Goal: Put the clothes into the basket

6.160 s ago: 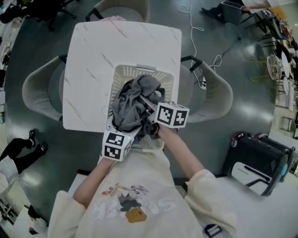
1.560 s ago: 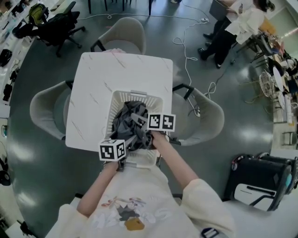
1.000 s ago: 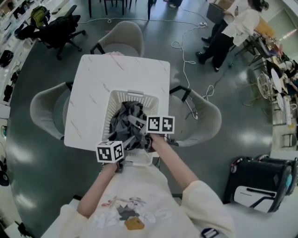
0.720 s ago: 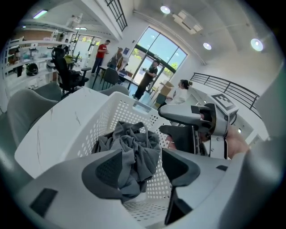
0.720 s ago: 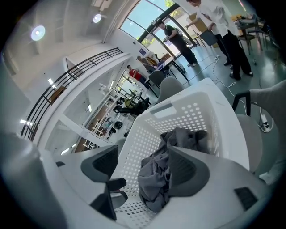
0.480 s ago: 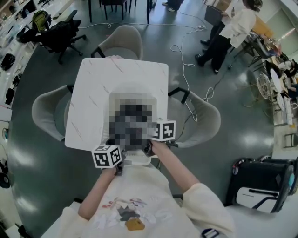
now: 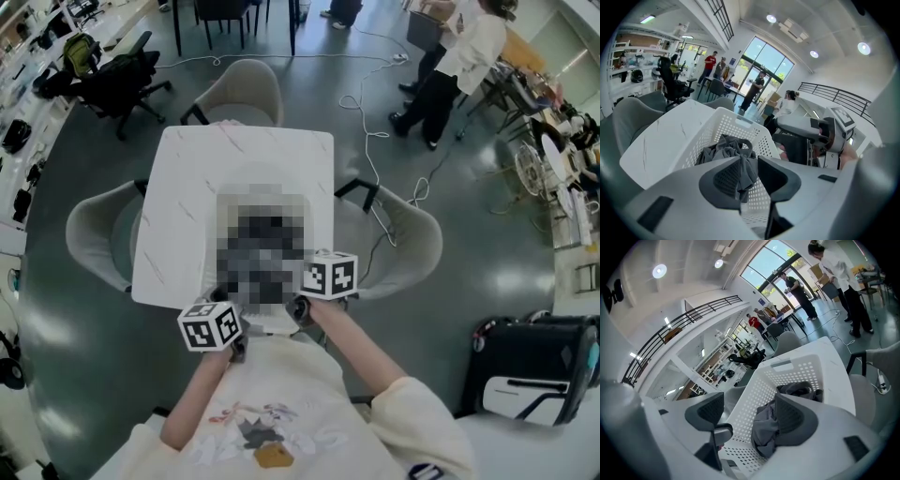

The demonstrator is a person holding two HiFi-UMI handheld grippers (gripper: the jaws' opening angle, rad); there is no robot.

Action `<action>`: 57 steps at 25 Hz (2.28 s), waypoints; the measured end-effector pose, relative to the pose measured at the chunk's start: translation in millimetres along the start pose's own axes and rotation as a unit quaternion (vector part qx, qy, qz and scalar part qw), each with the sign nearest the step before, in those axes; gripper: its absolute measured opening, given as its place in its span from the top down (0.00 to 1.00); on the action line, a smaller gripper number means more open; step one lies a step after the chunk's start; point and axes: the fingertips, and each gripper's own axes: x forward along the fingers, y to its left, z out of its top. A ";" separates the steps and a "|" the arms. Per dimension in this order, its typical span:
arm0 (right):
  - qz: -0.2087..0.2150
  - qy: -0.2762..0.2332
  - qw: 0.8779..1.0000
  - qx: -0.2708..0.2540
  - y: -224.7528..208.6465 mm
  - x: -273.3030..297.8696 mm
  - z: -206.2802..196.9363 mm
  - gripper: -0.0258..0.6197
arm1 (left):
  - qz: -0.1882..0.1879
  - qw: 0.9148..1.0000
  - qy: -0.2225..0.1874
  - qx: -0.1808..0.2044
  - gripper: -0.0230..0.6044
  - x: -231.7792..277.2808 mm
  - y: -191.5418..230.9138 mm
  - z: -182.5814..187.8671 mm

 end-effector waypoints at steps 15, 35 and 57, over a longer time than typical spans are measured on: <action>0.035 -0.061 0.995 -0.065 42.3 -42.4 -13.9 0.44 | 0.010 0.998 -0.053 0.043 0.91 -38.7 -23.2 21.8; -0.013 -0.162 0.974 -0.157 80.1 -101.7 -19.2 0.88 | -0.027 0.992 -0.095 0.073 0.95 -81.4 -64.0 28.1; -0.010 -0.162 0.966 -0.202 105.4 -99.9 -34.0 0.93 | -0.033 0.990 -0.106 0.085 0.95 -96.4 -68.2 24.3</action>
